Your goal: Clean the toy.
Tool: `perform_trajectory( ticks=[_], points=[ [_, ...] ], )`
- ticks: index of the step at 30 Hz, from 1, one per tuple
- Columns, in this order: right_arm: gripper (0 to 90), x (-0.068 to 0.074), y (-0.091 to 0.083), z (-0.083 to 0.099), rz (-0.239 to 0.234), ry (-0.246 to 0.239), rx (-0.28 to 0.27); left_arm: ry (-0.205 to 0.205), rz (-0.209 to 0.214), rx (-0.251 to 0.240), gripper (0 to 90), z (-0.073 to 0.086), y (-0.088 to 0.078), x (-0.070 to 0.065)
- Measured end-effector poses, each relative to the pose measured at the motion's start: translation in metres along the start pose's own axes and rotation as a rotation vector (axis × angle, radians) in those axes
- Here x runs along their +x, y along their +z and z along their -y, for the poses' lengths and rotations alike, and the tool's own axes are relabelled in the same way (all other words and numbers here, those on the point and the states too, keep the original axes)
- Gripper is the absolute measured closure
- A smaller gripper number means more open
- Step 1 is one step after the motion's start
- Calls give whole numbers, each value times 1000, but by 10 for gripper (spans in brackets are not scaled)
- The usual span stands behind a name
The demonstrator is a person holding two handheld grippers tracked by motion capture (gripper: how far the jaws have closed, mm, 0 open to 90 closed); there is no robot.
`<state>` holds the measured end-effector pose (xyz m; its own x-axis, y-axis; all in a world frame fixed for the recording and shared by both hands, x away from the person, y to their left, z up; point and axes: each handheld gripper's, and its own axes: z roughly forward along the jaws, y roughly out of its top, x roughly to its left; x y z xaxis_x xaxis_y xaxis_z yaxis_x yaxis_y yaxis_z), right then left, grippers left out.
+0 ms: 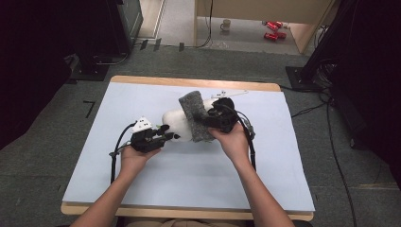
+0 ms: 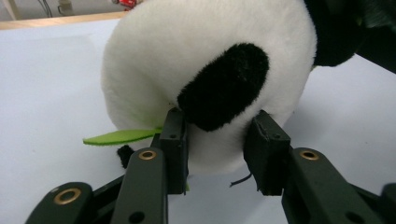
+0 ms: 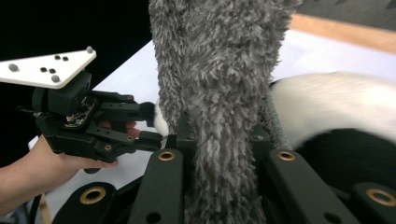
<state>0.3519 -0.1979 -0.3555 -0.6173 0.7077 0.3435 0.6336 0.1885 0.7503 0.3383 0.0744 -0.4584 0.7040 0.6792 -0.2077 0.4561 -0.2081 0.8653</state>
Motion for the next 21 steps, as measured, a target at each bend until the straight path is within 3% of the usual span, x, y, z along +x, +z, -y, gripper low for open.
perform_trajectory(
  ticks=[7, 15, 21],
  points=[
    [751, 11, 19, 6, -34, -9, 41, -9, 2, 5, 687, -2, -1, -9],
    [749, 18, 34, 14, -101, 19, 37, -24, -13, 12, 694, -1, 0, -12],
    [753, 9, 41, 20, -70, -4, 51, -40, -19, 26, 717, -1, 2, -11]
  ],
)
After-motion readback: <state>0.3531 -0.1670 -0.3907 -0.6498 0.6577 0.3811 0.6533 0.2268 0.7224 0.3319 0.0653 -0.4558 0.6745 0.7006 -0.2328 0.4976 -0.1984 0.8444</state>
